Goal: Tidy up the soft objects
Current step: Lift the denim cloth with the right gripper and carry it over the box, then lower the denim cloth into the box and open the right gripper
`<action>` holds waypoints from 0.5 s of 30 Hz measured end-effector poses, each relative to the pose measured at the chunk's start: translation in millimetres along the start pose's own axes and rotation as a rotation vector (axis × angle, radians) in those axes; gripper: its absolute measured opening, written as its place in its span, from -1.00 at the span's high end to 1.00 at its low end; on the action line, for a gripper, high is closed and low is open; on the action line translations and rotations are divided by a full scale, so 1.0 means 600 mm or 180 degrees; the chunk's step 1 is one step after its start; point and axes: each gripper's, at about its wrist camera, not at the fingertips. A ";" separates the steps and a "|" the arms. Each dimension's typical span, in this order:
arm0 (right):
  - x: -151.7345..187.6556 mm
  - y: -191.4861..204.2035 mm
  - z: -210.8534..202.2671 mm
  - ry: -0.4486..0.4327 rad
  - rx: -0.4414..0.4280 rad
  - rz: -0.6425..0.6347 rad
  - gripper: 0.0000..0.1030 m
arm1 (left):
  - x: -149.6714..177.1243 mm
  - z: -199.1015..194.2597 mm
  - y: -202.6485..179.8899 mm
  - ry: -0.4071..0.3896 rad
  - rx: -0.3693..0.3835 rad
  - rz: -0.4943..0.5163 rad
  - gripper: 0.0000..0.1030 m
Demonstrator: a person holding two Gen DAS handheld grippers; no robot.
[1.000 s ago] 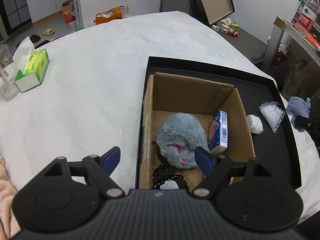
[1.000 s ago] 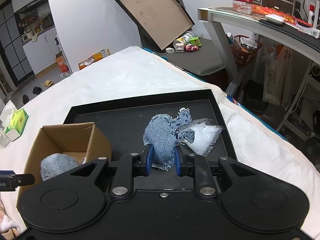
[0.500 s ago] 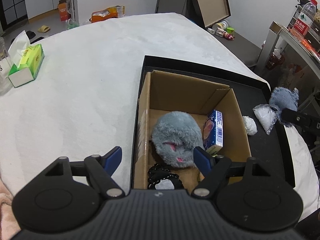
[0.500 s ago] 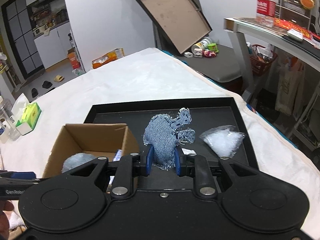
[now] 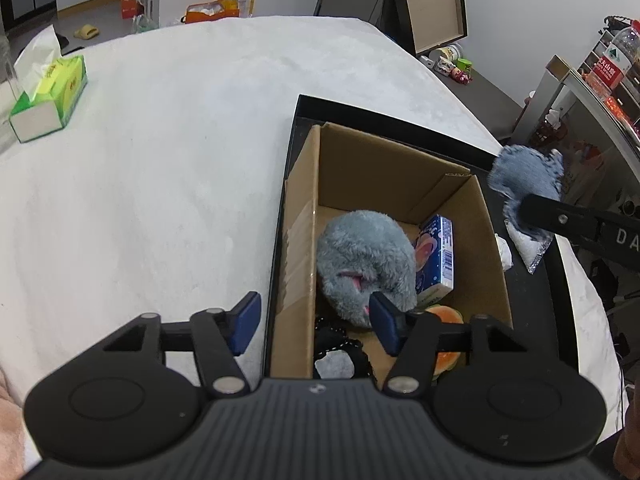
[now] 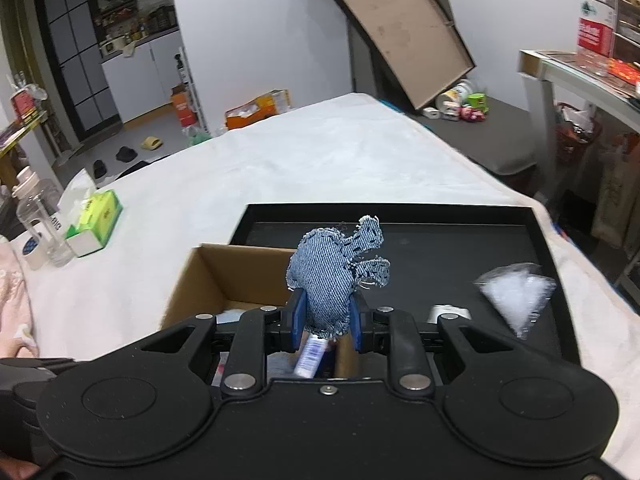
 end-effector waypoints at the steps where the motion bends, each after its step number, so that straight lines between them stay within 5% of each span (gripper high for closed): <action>1: 0.000 0.006 0.001 0.0008 -0.0012 -0.0006 0.56 | 0.001 0.000 0.002 0.0001 0.0010 -0.0010 -0.05; 6: 0.002 0.036 0.004 0.0053 -0.0067 -0.0036 0.56 | 0.007 0.007 0.014 0.0055 0.0091 -0.0087 0.34; 15: -0.001 0.090 0.004 0.0051 -0.0228 -0.0128 0.55 | 0.012 0.006 0.032 0.0057 0.0173 -0.0228 0.56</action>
Point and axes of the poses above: each gripper's, at about its wrist camera, not at the fingertips, and z roughly the way its jaws point, y to its left, x to its underside, and after that the axes turned 13 degrees about x, right-handed
